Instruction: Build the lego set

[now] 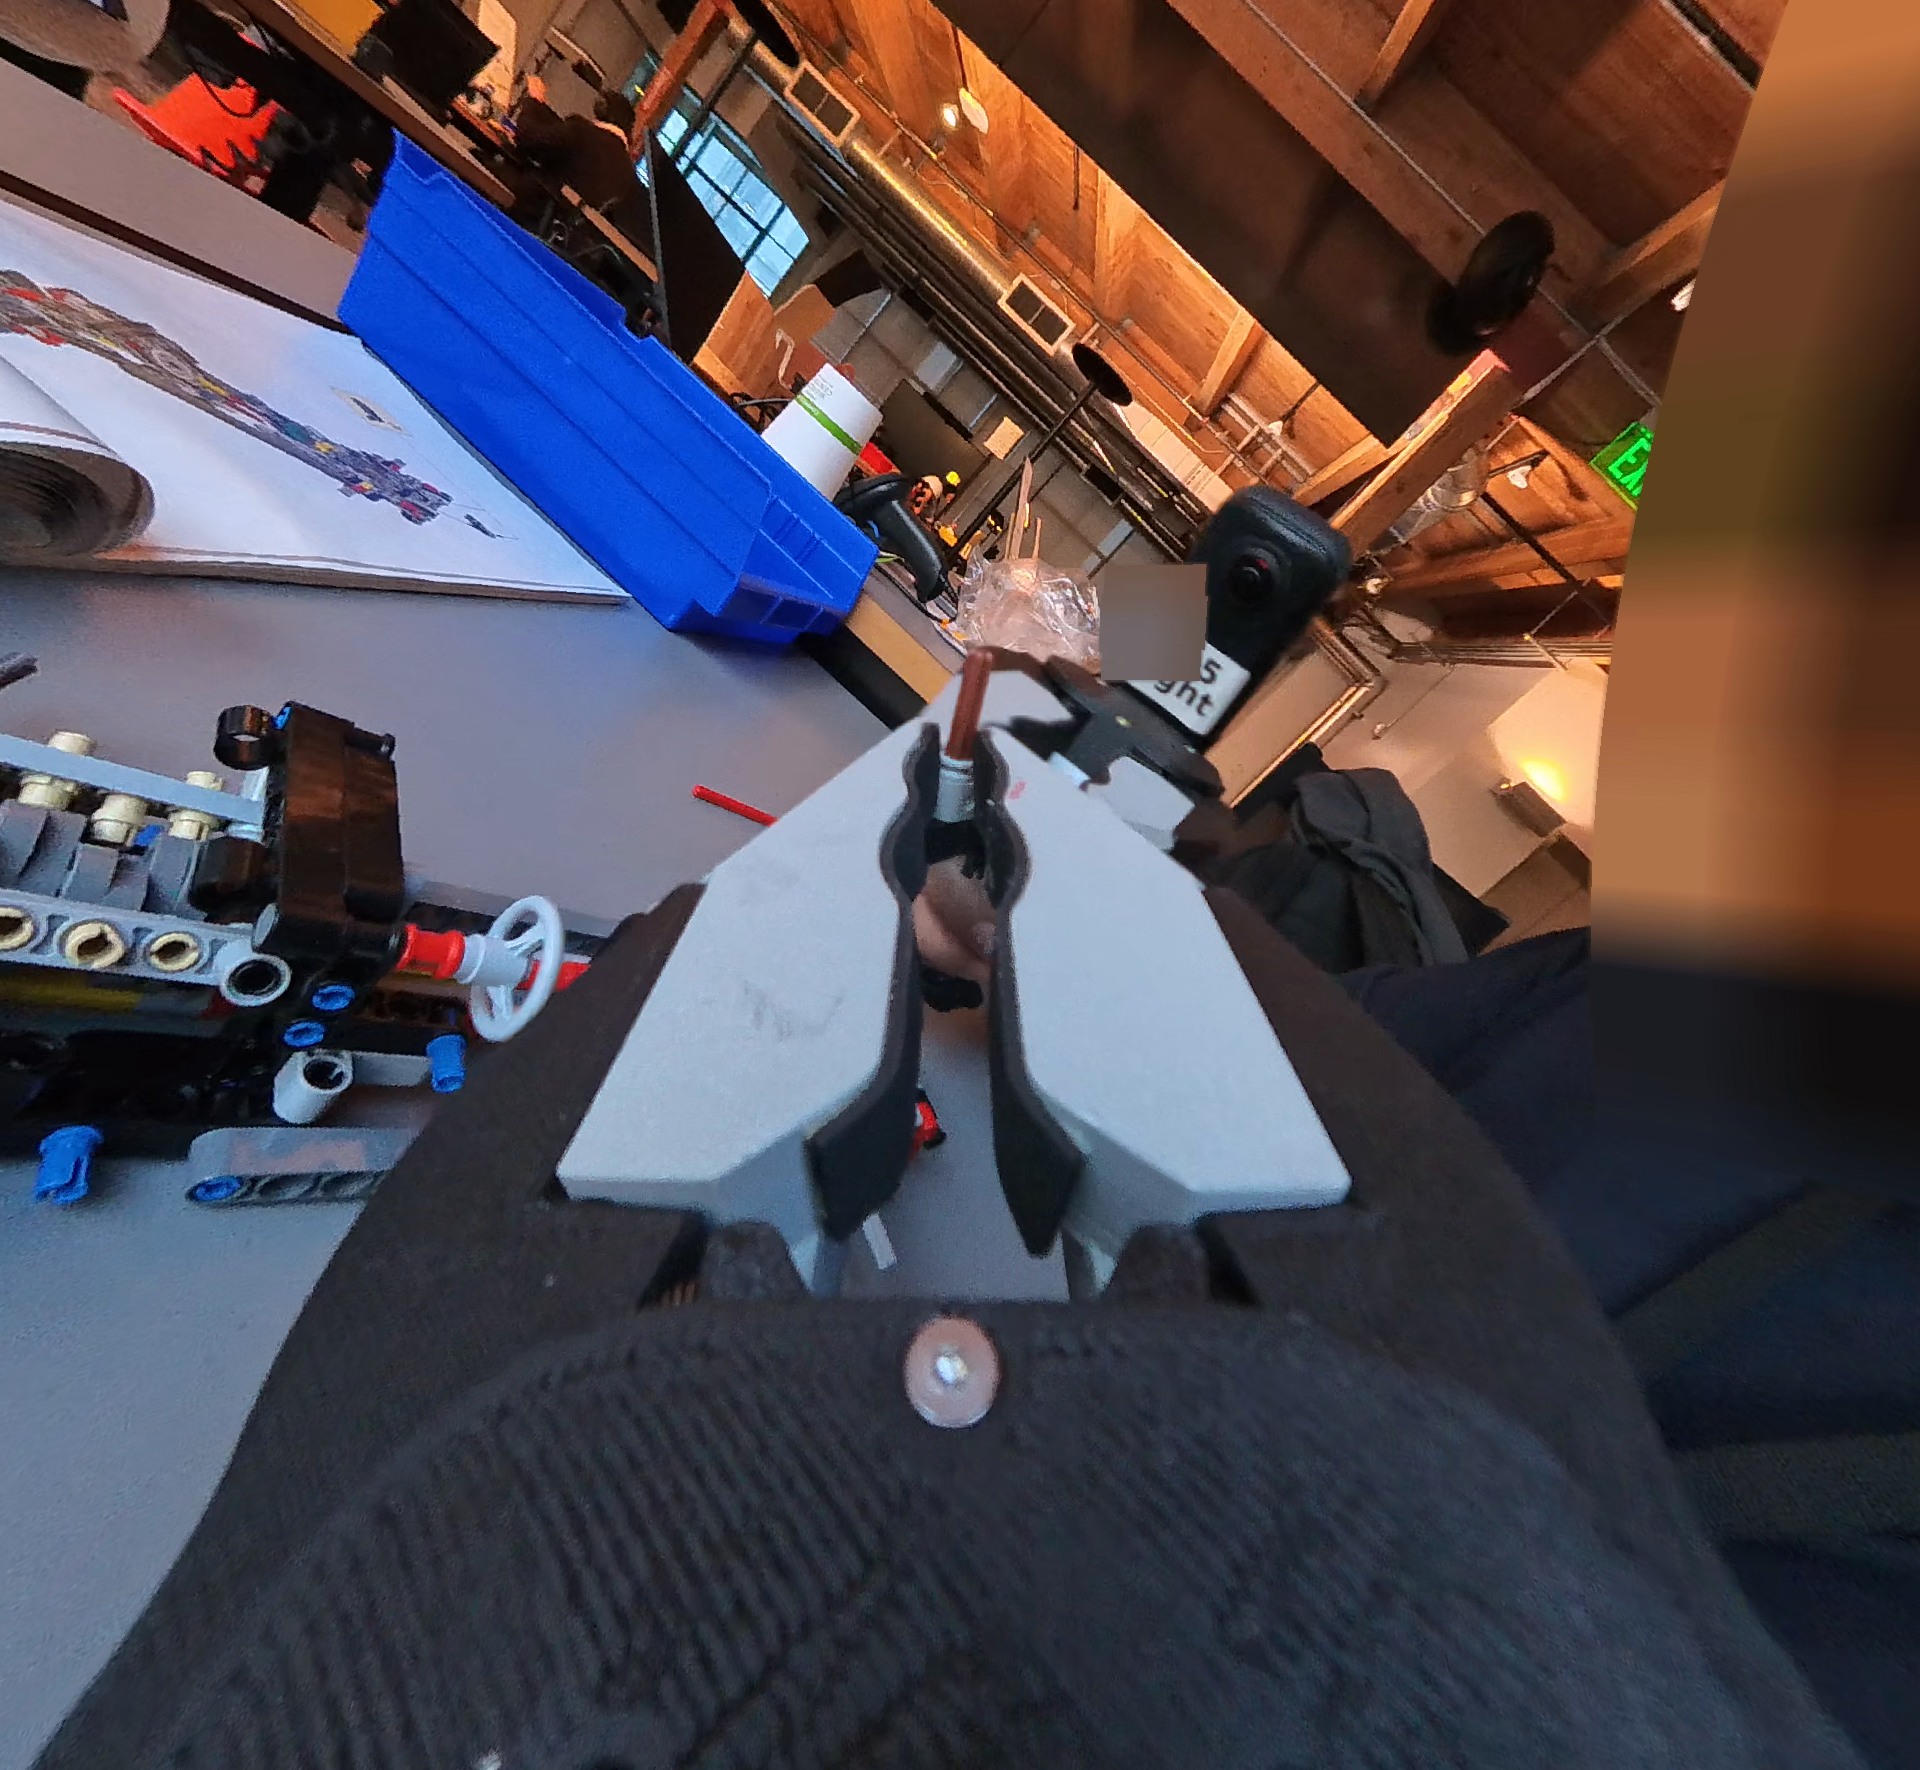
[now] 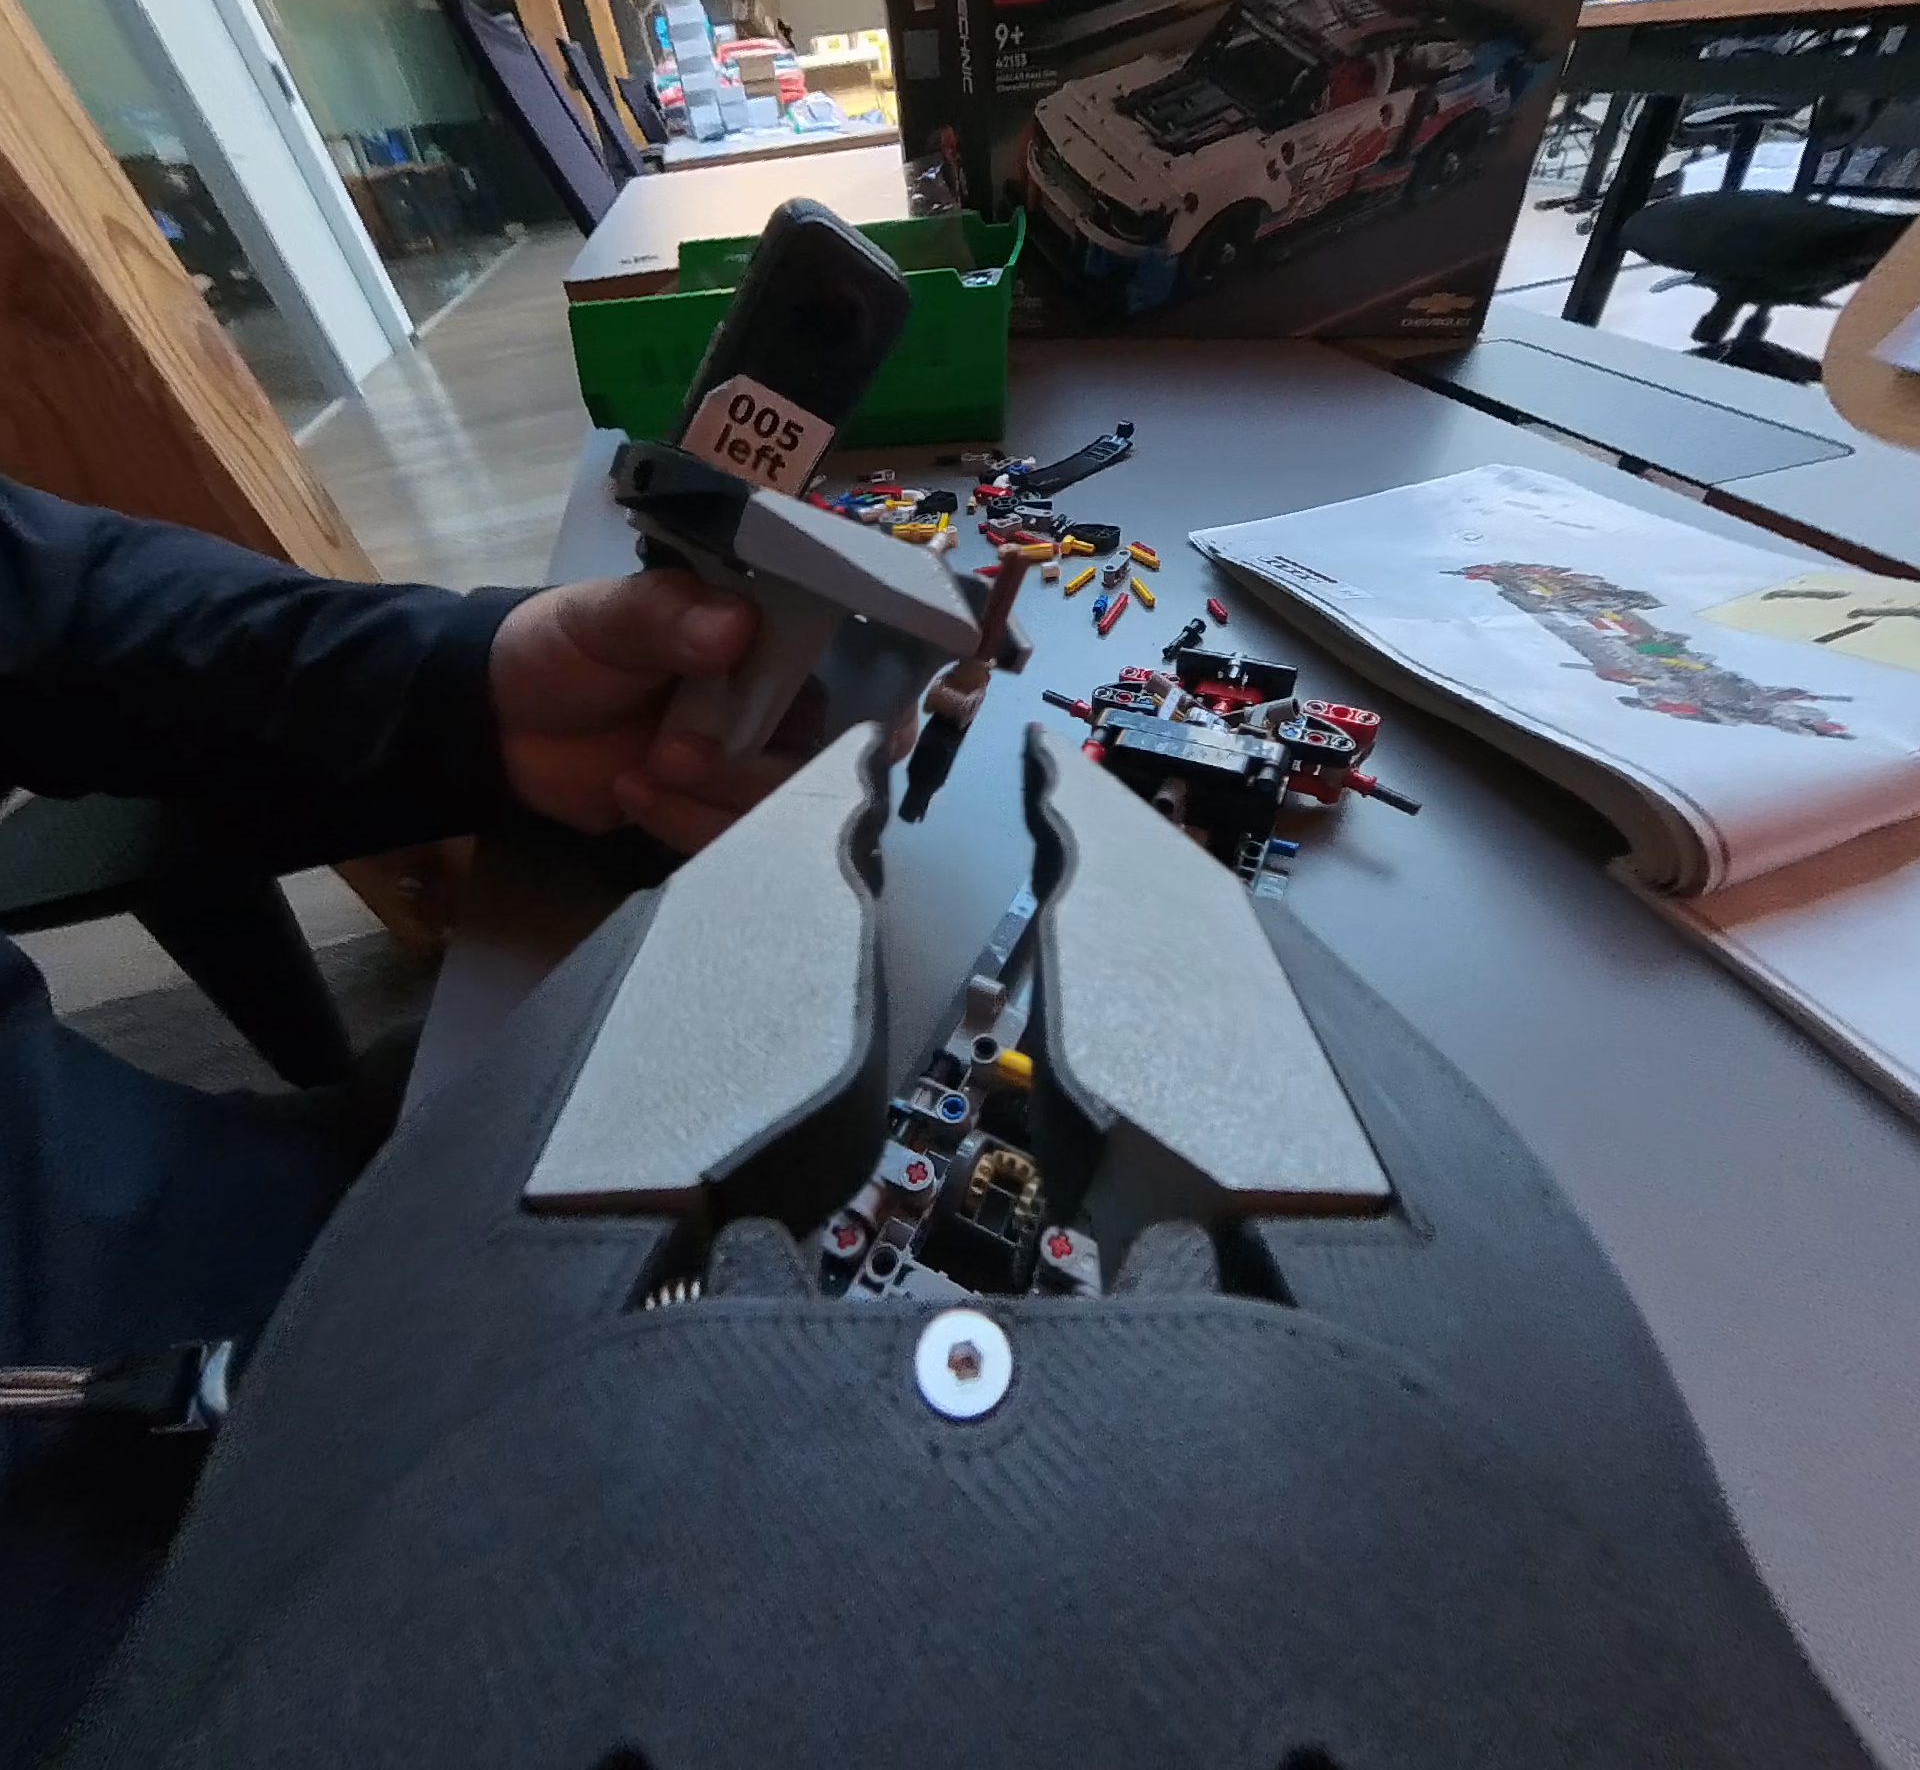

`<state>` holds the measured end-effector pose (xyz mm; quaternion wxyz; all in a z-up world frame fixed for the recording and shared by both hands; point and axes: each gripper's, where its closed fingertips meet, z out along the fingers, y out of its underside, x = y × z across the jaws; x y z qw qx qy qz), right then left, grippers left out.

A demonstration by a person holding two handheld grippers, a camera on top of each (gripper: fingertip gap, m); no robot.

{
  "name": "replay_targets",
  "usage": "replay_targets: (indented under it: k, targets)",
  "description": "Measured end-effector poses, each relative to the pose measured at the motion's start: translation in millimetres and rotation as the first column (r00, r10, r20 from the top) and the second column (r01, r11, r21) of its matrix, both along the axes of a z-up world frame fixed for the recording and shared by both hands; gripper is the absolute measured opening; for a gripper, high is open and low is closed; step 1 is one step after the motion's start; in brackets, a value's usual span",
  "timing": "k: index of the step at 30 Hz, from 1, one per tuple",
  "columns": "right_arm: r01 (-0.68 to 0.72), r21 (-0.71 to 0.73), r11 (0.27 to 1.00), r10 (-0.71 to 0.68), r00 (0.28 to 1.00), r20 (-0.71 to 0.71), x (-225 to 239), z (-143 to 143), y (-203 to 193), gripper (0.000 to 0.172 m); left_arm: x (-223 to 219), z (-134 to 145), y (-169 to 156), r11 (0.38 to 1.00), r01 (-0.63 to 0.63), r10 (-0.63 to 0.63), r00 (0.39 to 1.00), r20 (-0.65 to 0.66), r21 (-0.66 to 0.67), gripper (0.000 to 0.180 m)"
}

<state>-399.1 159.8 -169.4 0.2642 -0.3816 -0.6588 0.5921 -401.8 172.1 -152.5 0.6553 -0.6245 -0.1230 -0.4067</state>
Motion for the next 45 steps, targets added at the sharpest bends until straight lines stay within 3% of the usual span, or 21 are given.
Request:
replay_targets:
  k: [2, 4, 8, 11, 15, 18, 23, 28, 33, 38, 45]
  targets:
    - [-0.005, -0.041, 0.999, 0.005, 1.0, 0.0, -0.4, 2.8, 1.8, 0.036, 3.3, -1.5, 0.7, 1.0, 0.006, -0.006, 1.0, -0.009, -0.007, 0.004]
    - [-0.007, -0.071, 0.997, 0.006, 1.0, -0.018, 1.0, 8.1, 4.3, 0.038, 3.8, -4.5, 1.8, 1.0, -0.005, 0.004, 0.999, -0.034, -0.024, 0.004]
    - [-0.034, -0.091, 0.995, 0.037, 0.999, 0.025, 1.0, 1.7, 4.3, 0.021, 5.6, -2.9, 0.9, 1.0, -0.001, -0.001, 0.997, -0.078, -0.026, 0.004]
    - [-0.126, -0.185, 0.975, 0.138, 0.989, 0.056, 6.0, 2.5, -4.4, 0.007, 7.5, -3.0, 0.1, 1.0, 0.014, -0.017, 0.995, -0.103, -0.026, 0.004]
    - [-0.268, -0.423, 0.866, 0.32, 0.946, 0.056, 16.0, 16.0, -10.3, 0.007, 16.2, 9.0, -6.1, 0.992, 0.116, -0.112, 0.991, -0.076, 0.04, 0.004]
    - [-0.291, -0.544, 0.787, 0.391, 0.917, 0.077, 17.4, 17.3, -9.7, 0.006, 18.4, 10.4, -7.4, 0.988, 0.146, -0.142, 0.986, -0.085, 0.048, 0.004]
    - [-0.238, -0.451, 0.86, 0.317, 0.942, 0.108, 12.9, 9.9, -7.8, 0.005, 13.9, 2.9, -7.6, 0.991, 0.129, -0.132, 0.981, -0.146, -0.025, 0.004]
    - [-0.197, -0.446, 0.873, 0.278, 0.953, 0.123, 9.7, 7.5, -3.9, 0.005, 7.1, 2.7, -11.8, 0.996, 0.076, -0.086, 0.957, -0.278, -0.049, 0.003]
    - [-0.181, -0.462, 0.868, 0.256, 0.961, 0.105, 8.5, 11.1, 2.3, 0.005, 8.7, -10.4, -13.4, 0.983, 0.121, -0.155, 0.953, -0.26, -0.141, 0.033]
    - [-0.209, -0.472, 0.856, 0.281, 0.956, 0.086, 11.2, 14.9, -4.2, 0.005, 24.8, -13.4, -12.1, 0.974, 0.188, -0.213, 0.949, -0.23, -0.128, 0.006]
    - [-0.348, -0.52, 0.78, 0.432, 0.901, 0.045, 26.5, 23.2, -19.2, 0.007, 39.5, -5.6, -26.9, 0.932, 0.355, -0.362, 0.91, -0.204, -0.072, 0.005]
